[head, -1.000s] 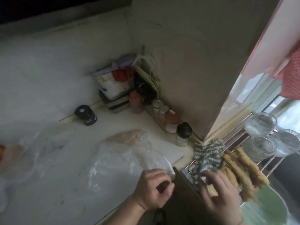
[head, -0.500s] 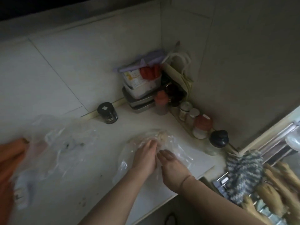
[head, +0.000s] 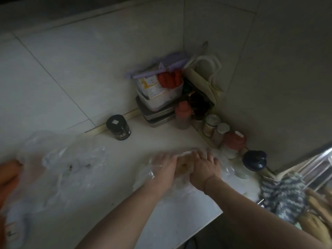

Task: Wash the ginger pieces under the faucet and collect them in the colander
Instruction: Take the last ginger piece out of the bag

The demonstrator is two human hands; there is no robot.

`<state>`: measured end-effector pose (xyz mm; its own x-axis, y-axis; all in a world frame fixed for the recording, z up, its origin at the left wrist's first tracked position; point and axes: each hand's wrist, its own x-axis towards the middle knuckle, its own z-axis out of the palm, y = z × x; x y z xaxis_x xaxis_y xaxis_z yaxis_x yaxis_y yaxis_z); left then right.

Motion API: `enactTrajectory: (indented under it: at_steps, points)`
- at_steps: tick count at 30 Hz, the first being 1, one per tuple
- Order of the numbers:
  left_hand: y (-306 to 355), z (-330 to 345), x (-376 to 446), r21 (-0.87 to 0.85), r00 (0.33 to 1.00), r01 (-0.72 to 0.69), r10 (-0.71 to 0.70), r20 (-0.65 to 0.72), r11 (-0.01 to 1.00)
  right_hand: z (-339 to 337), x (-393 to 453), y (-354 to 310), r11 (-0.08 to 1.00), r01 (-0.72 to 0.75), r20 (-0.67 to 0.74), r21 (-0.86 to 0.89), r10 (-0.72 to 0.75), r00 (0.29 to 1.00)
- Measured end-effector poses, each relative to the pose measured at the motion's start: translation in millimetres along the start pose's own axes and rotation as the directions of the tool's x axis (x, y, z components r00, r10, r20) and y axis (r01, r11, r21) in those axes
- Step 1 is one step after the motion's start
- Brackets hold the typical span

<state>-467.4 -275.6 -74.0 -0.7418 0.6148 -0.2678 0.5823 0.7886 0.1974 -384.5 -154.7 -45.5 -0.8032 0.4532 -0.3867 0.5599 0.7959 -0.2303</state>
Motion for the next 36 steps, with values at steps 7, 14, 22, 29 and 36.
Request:
enactTrajectory:
  at_steps: [7,14,22,29,36]
  points:
    - [-2.2,-35.5,-26.3,-0.295,0.987,-0.087,0.124,0.106,0.952,11.2,3.9,17.0,0.992,0.108,0.044,0.06,-0.111,0.993]
    - [-25.9,-72.6,-38.5,-0.794,0.767,0.199,0.413,0.491,0.574,10.7,7.2,25.4,0.921,0.13,0.036,0.368,-0.154,0.987]
    - [-33.3,-85.6,-39.9,-0.948,0.98,0.094,0.196,0.034,-0.305,4.5,-13.4,38.5,0.98,0.15,-0.078,0.127,-0.141,0.987]
    - [-43.3,-108.2,-36.2,-0.891,0.957,-0.287,-0.056,-0.286,-0.352,-7.0,-41.2,22.9,0.929,0.21,-0.111,0.305,-0.184,0.977]
    - [-14.9,-126.2,-48.3,-0.833,0.928,-0.371,-0.117,-0.355,-0.41,-44.9,-53.0,-14.7,0.675,0.152,-0.002,0.722,-0.218,0.976]
